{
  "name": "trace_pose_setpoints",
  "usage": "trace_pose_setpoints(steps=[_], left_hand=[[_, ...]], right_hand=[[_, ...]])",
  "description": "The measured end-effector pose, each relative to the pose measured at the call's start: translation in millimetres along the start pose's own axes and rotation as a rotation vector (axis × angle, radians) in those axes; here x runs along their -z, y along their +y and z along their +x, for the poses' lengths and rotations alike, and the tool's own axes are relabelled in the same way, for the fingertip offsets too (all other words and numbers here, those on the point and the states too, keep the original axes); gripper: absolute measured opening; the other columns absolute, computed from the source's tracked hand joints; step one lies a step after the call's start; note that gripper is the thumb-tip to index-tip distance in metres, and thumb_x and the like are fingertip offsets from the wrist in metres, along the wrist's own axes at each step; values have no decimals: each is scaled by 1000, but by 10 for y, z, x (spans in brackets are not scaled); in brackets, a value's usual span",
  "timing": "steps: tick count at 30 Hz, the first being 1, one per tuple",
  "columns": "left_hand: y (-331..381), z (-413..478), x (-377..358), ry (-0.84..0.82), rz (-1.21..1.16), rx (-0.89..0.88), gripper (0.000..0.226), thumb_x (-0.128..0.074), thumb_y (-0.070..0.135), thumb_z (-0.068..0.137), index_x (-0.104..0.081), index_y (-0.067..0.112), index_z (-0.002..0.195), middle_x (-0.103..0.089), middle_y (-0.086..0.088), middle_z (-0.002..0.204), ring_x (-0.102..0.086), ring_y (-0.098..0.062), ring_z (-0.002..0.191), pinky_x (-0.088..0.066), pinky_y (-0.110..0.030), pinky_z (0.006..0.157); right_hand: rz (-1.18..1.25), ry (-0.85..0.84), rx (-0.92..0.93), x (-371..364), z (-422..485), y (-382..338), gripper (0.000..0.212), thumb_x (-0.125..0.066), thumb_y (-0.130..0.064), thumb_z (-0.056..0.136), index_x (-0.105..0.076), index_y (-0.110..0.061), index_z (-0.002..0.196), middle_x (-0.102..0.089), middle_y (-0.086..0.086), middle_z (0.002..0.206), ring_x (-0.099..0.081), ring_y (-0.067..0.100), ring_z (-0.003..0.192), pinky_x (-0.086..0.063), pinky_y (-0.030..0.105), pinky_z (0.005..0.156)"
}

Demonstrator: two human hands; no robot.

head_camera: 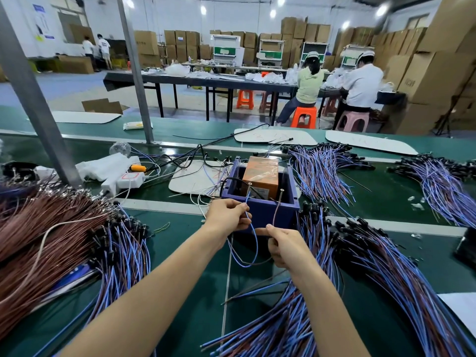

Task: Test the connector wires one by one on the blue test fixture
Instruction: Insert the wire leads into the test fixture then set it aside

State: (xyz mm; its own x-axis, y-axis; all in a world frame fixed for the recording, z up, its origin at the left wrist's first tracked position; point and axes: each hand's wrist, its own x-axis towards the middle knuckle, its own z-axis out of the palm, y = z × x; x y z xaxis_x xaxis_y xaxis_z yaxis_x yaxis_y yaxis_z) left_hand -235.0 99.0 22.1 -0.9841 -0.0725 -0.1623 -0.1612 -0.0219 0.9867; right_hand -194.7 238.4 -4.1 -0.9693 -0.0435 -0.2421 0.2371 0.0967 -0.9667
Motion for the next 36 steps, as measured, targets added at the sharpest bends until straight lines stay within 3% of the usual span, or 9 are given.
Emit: trace_pose_setpoints(steps=[12, 18, 21, 24, 27, 29, 32, 34, 36], left_hand=[[-13, -48, 12, -4, -6, 8, 18, -51, 9, 97, -61, 3, 84, -64, -10, 74, -60, -5, 46, -55, -19, 52], [-73, -314, 72, -283, 31, -45, 13, -60, 9, 91, -73, 11, 91, -59, -3, 66, -54, -8, 53, -52, -21, 56], [-45, -496, 159, -316, 161, -183, 14, -61, 5, 90, -72, 12, 87, -60, 1, 65, -53, -8, 59, -47, -19, 61], [90, -753, 200, -351, 116, -366, 20, -59, -1, 90, -69, 14, 83, -65, 2, 68, -60, -10, 66, -52, -21, 69], [229, -1066, 252, -445, 13, -539, 22, -61, 3, 87, -70, 21, 79, -67, 4, 77, -65, -12, 70, -52, -23, 71], [269, -1251, 322, -500, 18, -655, 12, -65, 8, 86, -71, 18, 83, -65, 3, 83, -66, -12, 72, -50, -18, 72], [238, -1466, 448, -540, 114, -781, 7, -63, 10, 88, -69, 7, 87, -60, -1, 86, -65, -9, 73, -48, -13, 70], [169, -1573, 523, -565, 210, -836, 9, -63, 16, 90, -71, 13, 89, -60, 2, 88, -65, -10, 72, -48, -15, 67], [80, -1645, 597, -524, 361, -881, 10, -66, 19, 90, -73, 25, 91, -61, 7, 91, -64, -10, 75, -47, -14, 68]], right_hand=[[-7, -20, 8, -31, -71, -14, 33, -40, -27, 103, -70, -14, 103, -29, -7, 43, -21, 7, 36, -20, 17, 37], [-52, -132, 60, -158, -237, 88, 38, -39, -29, 103, -73, -18, 90, -29, -5, 50, -26, 7, 38, -24, 16, 39], [-125, -165, 133, -163, -315, 162, 27, -47, -19, 99, -71, -18, 88, -44, -7, 53, -37, 4, 44, -31, 15, 46], [-322, -66, 287, -146, -355, 213, 12, -57, -12, 92, -64, -20, 89, -52, -4, 82, -49, 12, 71, -42, 23, 68], [-332, 141, 306, -81, -359, 201, 18, -57, -22, 95, -58, -35, 83, -40, -5, 107, -53, 11, 82, -47, 22, 76], [-376, 256, 313, 40, -394, 162, 21, -55, -26, 96, -58, -34, 76, -41, -1, 106, -51, 8, 83, -40, 9, 71], [-383, 263, 346, 248, -480, 82, 21, -62, -31, 91, -64, -27, 70, -56, 9, 79, -49, 9, 59, -36, 11, 54], [-338, 324, 445, 363, -563, -17, 15, -72, -25, 83, -67, -27, 69, -59, 0, 72, -53, 5, 57, -38, 10, 56], [-391, 446, 590, 468, -612, -124, 13, -76, -20, 77, -69, -29, 73, -61, -8, 80, -58, 4, 71, -41, 7, 66]])
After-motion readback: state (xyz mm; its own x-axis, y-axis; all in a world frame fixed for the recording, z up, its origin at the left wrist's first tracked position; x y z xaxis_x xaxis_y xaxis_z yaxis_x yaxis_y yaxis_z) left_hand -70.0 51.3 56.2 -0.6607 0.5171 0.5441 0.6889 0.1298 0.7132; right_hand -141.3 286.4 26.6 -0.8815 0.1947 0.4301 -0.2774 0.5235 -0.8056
